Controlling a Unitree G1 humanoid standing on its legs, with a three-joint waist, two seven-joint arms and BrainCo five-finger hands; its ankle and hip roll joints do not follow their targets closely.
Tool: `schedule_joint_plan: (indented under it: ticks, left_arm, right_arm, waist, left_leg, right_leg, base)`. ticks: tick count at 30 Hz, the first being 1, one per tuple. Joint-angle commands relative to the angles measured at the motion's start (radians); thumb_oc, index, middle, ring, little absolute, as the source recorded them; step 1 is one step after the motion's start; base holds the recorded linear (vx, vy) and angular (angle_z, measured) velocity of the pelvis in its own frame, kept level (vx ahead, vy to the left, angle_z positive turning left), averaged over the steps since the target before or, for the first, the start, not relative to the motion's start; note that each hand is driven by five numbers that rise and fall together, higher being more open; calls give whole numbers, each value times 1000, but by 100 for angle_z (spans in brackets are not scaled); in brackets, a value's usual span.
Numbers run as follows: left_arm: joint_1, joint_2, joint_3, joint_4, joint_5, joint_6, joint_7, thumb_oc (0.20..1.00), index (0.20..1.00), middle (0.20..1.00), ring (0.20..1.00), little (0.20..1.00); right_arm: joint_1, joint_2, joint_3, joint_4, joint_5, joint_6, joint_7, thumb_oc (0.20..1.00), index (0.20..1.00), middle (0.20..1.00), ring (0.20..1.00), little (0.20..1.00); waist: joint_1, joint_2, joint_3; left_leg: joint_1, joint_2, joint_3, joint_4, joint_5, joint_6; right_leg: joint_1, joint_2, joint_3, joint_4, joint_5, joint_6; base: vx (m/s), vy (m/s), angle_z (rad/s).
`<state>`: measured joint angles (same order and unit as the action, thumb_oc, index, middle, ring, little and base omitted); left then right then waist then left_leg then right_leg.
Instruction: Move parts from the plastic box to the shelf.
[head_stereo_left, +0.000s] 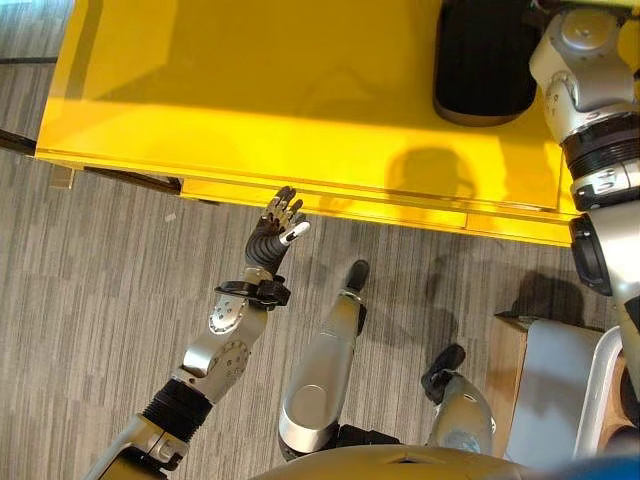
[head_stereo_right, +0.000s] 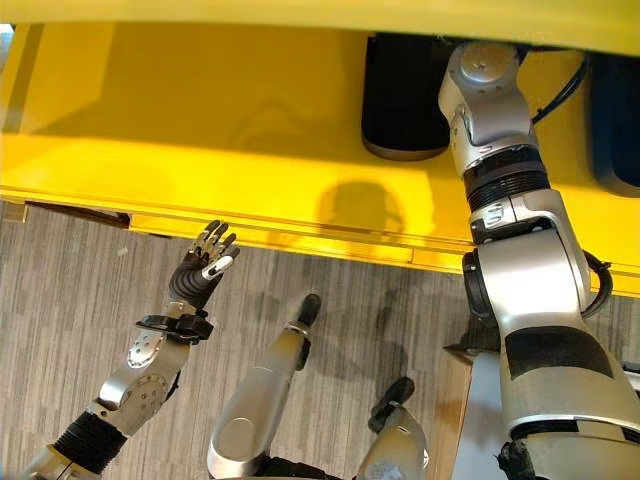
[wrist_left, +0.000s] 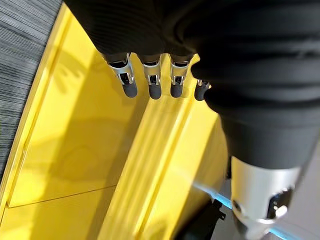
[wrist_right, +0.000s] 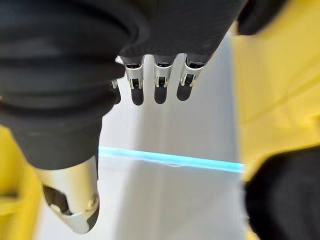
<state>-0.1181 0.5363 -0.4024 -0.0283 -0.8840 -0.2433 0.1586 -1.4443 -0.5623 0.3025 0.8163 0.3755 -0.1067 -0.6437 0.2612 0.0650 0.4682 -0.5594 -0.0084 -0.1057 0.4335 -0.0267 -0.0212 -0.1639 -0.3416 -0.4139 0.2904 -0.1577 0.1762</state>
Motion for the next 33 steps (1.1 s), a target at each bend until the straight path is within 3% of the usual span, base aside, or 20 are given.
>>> schedule_joint_plan:
  ticks: [1,12,16,19,21,22,24,30,32,33]
  left_arm:
    - [34,33,28,-56,-15,-38,-21,1000,1000,1000,1000,1000]
    - [94,28,67,-45,-15,-6,-34,1000,1000,1000,1000,1000]
    - [156,15,108,-48,-5,13,-34,1000,1000,1000,1000,1000]
    - [219,-33,148,-46,-1,29,-26,1000,1000,1000,1000,1000]
    - [232,-45,159,-41,2,32,-29,1000,1000,1000,1000,1000]
    - [250,-77,161,-24,8,41,-24,1000,1000,1000,1000,1000]
    - [275,-116,180,-6,19,52,-24,1000,1000,1000,1000,1000]
    - [293,-159,204,15,47,60,-28,1000,1000,1000,1000,1000]
    - [292,-177,214,19,59,56,-28,1000,1000,1000,1000,1000]
    - [298,-186,222,20,72,52,-34,1000,1000,1000,1000,1000]
  right_arm:
    - [69,-15,35,-135,-110,-28,-15,1000,1000,1000,1000,1000]
    - [352,83,-14,-446,-176,-52,59,1000,1000,1000,1000,1000]
    - [544,168,-31,-573,-140,-82,117,1000,1000,1000,1000,1000]
    - [711,233,-1,-673,-122,-99,185,1000,1000,1000,1000,1000]
    - [749,231,5,-701,-115,-99,208,1000,1000,1000,1000,1000]
    - [842,275,29,-742,-63,-113,247,1000,1000,1000,1000,1000]
    - [946,264,46,-814,-53,-107,296,1000,1000,1000,1000,1000]
    - [1078,234,44,-887,-23,-107,358,1000,1000,1000,1000,1000]
    - [1131,219,45,-911,-18,-103,376,1000,1000,1000,1000,1000]
    - [1174,204,38,-925,-20,-104,395,1000,1000,1000,1000,1000]
  waist:
    - [-12,-27,-78]
    - [-61,-46,-103]
    - [-88,-49,-125]
    - [-113,-47,-150]
    - [-119,-44,-160]
    - [-135,-46,-172]
    - [-160,-45,-198]
    - [-188,-51,-227]
    - [-193,-59,-227]
    - [-188,-65,-229]
  left_leg:
    - [-47,35,30,43,-32,-20]
    - [84,115,45,-88,61,-44]
    - [164,169,61,-179,116,-54]
    - [250,237,74,-275,174,-69]
    - [264,257,78,-300,190,-71]
    - [306,290,93,-345,224,-80]
    - [343,329,116,-389,262,-89]
    - [374,362,136,-397,292,-93]
    - [372,340,107,-360,291,-82]
    - [372,298,50,-345,332,-80]
  right_leg:
    - [72,55,35,1,-75,-52]
    - [121,125,70,-48,-67,-77]
    - [125,162,99,-51,-72,-91]
    - [126,213,131,-54,-76,-112]
    - [122,230,140,-56,-74,-118]
    - [127,256,152,-53,-78,-128]
    - [126,293,170,-51,-82,-146]
    - [151,334,202,-92,-71,-167]
    - [168,341,222,-121,-61,-176]
    - [195,343,234,-160,-46,-177]
  base:
    - [-112,10,-22]
    - [-79,-80,-18]
    - [-79,-118,-34]
    - [-106,-188,-51]
    - [-73,-148,-45]
    - [-60,-175,-37]
    - [-62,-263,-35]
    - [-26,-185,-31]
    - [-16,-131,-32]
    - [-5,-108,-36]
